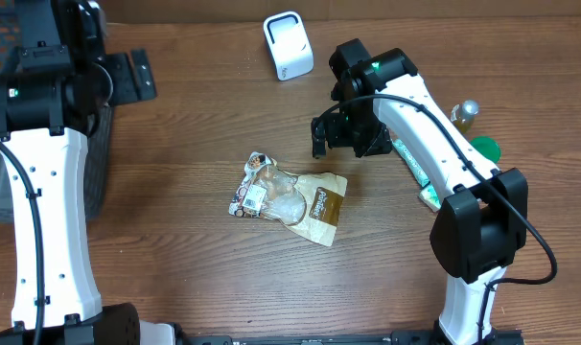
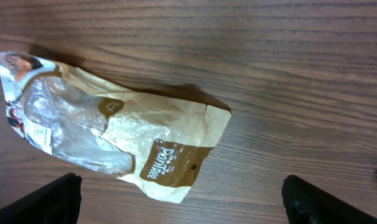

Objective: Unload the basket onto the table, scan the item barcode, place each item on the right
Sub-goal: 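Raise the right gripper and bring the left gripper toward the bag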

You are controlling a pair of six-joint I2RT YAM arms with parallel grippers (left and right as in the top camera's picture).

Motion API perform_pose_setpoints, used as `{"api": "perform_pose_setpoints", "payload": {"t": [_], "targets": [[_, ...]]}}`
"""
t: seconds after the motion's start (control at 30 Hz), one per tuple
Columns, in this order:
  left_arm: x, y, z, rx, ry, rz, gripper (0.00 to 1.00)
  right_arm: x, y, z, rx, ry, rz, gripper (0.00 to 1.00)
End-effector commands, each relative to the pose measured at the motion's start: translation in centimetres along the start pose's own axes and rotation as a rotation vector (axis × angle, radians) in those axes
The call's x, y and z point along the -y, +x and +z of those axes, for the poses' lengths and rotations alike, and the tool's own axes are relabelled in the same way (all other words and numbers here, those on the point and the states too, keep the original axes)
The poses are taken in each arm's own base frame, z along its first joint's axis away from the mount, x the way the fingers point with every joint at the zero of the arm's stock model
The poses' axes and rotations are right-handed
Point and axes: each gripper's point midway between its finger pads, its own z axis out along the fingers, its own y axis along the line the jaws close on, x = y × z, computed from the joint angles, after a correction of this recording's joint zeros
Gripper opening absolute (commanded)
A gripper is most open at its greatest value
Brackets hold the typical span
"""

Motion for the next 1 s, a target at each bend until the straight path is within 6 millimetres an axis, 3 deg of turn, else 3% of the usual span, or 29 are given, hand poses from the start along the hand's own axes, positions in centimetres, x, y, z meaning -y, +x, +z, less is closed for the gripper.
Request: {"api": "perform_pose_setpoints", "payload": {"t": [0.0, 0.03, 0.07, 0.1, 0.2, 0.23, 0.4, 0.6, 0.87, 0.97], "targets": [[3.7, 1.0, -0.3, -0.049, 0.208, -0.017, 1.00, 0.3, -0.3, -1.4, 0.031, -0.018, -0.017, 1.00], [4.8, 1.4, -0.5, -0.068, 0.271, -0.018, 1.00, 0.4, -0.3, -1.4, 0.026, -0.026, -0.011, 1.00], [6.0, 1.9, -0.6, -0.093, 0.339, 0.001, 0.93, 0.4, -0.2, -1.5, 0.018, -0.041, -0.003, 1.00], [7.3, 2.5, -0.8, -0.118, 0.404, 0.030, 0.78, 0.5, -0.1, -1.5, 0.009, -0.060, 0.007, 1.00], [9.7, 5.0, -0.2, -0.215, 0.471, 0.109, 0.12, 0.5, 0.0, -1.8, -0.011, -0.124, 0.009, 0.96], [10.2, 5.8, 0.4, -0.253, 0.465, 0.122, 0.04, 0.4, 0.1, -2.0, -0.019, -0.152, 0.006, 0.96], [14.1, 10.2, 3.8, -0.423, 0.492, 0.205, 0.04, -0.1, 0.6, -2.0, -0.058, -0.273, 0.008, 0.94], [17.3, 14.9, 8.2, -0.595, 0.451, 0.293, 0.04, 0.1, 2.2, 1.9, -0.129, -0.307, 0.042, 0.92], [16.5, 20.0, 13.9, -0.773, 0.229, 0.332, 0.04, 1.0, 4.1, 5.6, -0.193, -0.291, 0.138, 0.91], [16.2, 21.7, 15.6, -0.833, 0.210, 0.333, 0.04, 0.2, 4.6, 6.5, -0.207, -0.355, 0.142, 0.91]]}}
